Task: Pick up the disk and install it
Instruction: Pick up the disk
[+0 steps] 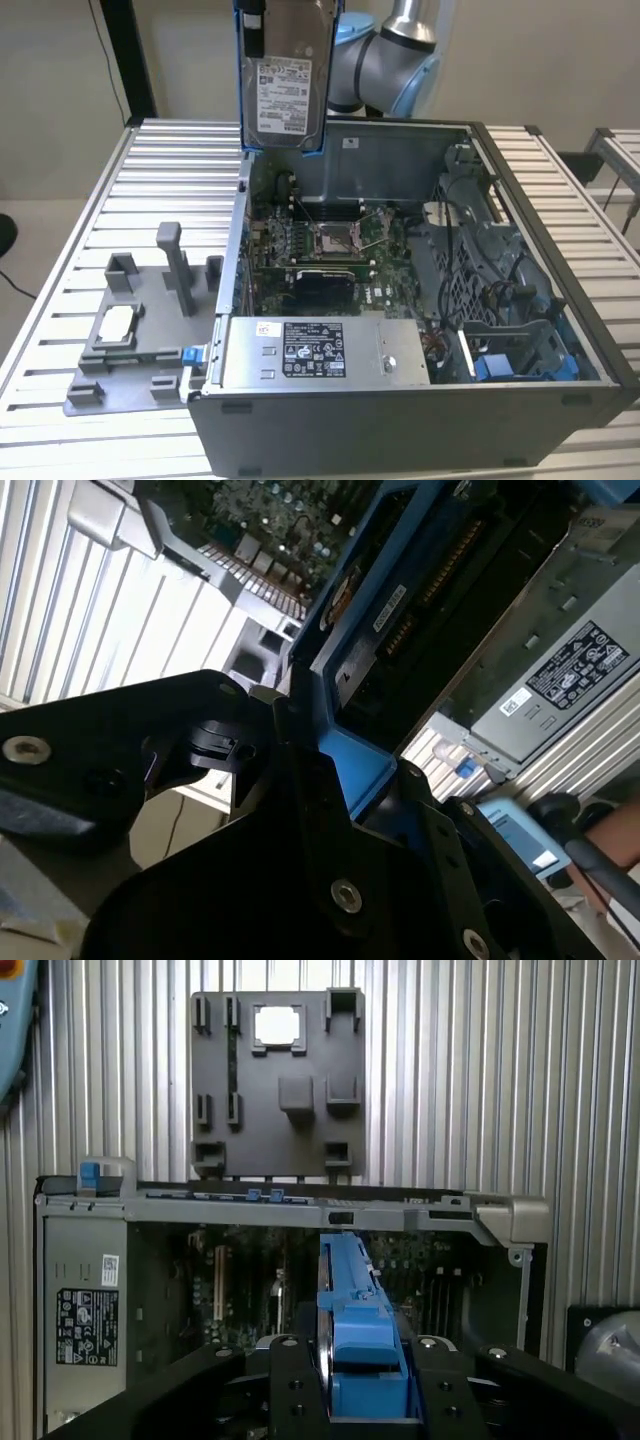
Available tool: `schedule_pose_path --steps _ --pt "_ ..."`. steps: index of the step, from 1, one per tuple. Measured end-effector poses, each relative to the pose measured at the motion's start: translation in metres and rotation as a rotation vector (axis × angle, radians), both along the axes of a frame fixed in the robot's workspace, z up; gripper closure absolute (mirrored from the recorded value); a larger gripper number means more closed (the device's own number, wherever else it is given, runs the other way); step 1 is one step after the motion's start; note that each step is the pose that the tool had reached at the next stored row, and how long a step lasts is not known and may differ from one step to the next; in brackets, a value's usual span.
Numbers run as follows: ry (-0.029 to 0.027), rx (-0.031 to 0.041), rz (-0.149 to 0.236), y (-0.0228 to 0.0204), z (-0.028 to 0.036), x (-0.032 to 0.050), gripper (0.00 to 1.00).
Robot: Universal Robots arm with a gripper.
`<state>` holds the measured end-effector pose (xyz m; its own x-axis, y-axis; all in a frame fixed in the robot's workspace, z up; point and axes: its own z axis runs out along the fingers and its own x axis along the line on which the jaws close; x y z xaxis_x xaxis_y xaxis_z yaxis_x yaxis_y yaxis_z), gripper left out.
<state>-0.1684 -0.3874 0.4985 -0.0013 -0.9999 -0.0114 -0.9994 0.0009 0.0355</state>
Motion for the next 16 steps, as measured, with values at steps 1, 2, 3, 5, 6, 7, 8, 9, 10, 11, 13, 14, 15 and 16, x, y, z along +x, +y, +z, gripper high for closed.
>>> schedule_pose_path --steps 1,2,3,5,6,7,8,9,10,11,13,14,15,16 --pt "0.0002 -0.0001 0.000 -0.0010 0.0000 0.0031 1.00" --pt "0.0003 0.0000 0.000 -0.0022 0.0000 0.0059 1.00" --pt "0.0004 0.0000 0.000 -0.0034 0.0000 0.0086 1.00" --pt "0.0006 0.0000 0.000 -0.0061 0.0000 0.0135 1.00" --pt "0.0006 0.0001 0.000 -0.0077 0.0000 0.0154 1.00" --pt "0.0007 0.0000 0.000 -0.0095 0.0000 0.0172 1.00" --pt "0.0007 0.0000 0.000 -0.0112 0.0000 0.0188 1.00" --pt "0.0008 0.0000 0.000 -0.0130 0.0000 0.0206 1.00" --pt "0.0008 0.0000 0.000 -0.0147 0.0000 0.0221 1.00" --pt "0.0008 0.0000 0.000 -0.0164 0.0000 0.0238 1.00" --pt "0.0008 0.0000 0.000 -0.0198 0.0000 0.0266 1.00" --pt "0.0008 0.0000 0.000 -0.0216 0.0000 0.0280 1.00" --pt "0.0008 0.0001 0.000 -0.0234 0.0000 0.0294 1.00" --pt "0.0009 0.0000 0.000 -0.0252 0.0000 0.0308 1.00"
